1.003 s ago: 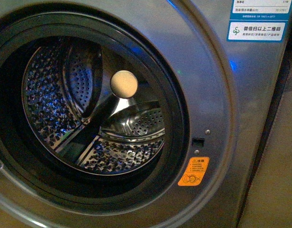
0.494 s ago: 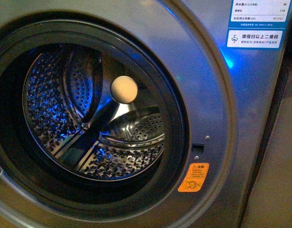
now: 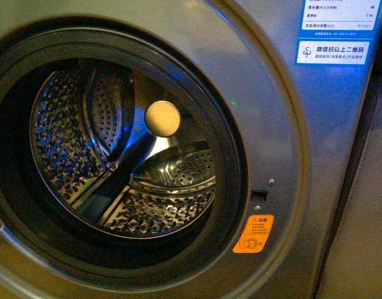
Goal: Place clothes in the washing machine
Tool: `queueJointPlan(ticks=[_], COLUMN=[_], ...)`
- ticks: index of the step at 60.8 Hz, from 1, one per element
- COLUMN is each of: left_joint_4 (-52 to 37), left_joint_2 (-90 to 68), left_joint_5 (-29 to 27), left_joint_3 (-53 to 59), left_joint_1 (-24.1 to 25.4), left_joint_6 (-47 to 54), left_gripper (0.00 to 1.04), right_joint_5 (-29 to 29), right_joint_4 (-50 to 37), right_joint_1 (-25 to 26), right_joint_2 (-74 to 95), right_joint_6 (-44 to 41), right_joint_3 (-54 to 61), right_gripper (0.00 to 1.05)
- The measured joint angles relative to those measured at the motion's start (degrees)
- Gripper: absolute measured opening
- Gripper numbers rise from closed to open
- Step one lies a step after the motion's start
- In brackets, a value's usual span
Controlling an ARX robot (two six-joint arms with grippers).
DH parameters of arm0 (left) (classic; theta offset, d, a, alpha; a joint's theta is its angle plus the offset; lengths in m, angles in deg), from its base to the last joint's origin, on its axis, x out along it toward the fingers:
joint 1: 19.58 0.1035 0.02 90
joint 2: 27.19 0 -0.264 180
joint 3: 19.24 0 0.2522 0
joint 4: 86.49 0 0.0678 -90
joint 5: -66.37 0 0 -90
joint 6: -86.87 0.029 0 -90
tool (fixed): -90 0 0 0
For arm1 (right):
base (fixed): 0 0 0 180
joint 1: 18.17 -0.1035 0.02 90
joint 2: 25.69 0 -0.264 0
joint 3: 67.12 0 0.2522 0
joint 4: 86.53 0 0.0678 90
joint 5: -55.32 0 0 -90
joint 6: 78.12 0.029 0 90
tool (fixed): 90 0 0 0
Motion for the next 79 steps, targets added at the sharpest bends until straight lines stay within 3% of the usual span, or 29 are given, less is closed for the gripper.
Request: queueJointPlan(ticks=[20, 33, 52, 79], left_joint_4=[0.0, 0.0, 0.0, 0.0], left_joint_2=[0.0, 0.0, 0.0, 0.0], left_joint_5=[0.0, 0.0, 0.0, 0.0], left_joint_3=[0.0, 0.0, 0.0, 0.0], left_joint_1=[0.0, 0.0, 0.0, 0.0], left_joint_6=[0.0, 0.0, 0.0, 0.0], left_gripper=[0.98, 0.98, 0.98, 0.98], right_joint_5=[-6.8, -18.1, -28.2, -34.0], right_joint_4=[27.0, 39.6, 48.0, 49.9], right_joint_1=[8.2, 9.3, 8.3, 7.0], right_joint_2=[27.3, 48.7, 71.4, 86.2], right_joint_6=[-16.0, -24.5, -27.9, -30.8], right_joint_3=[-20.9, -36.0, -51.2, -60.3], right_gripper=[0.97, 0.97, 0.97, 0.97])
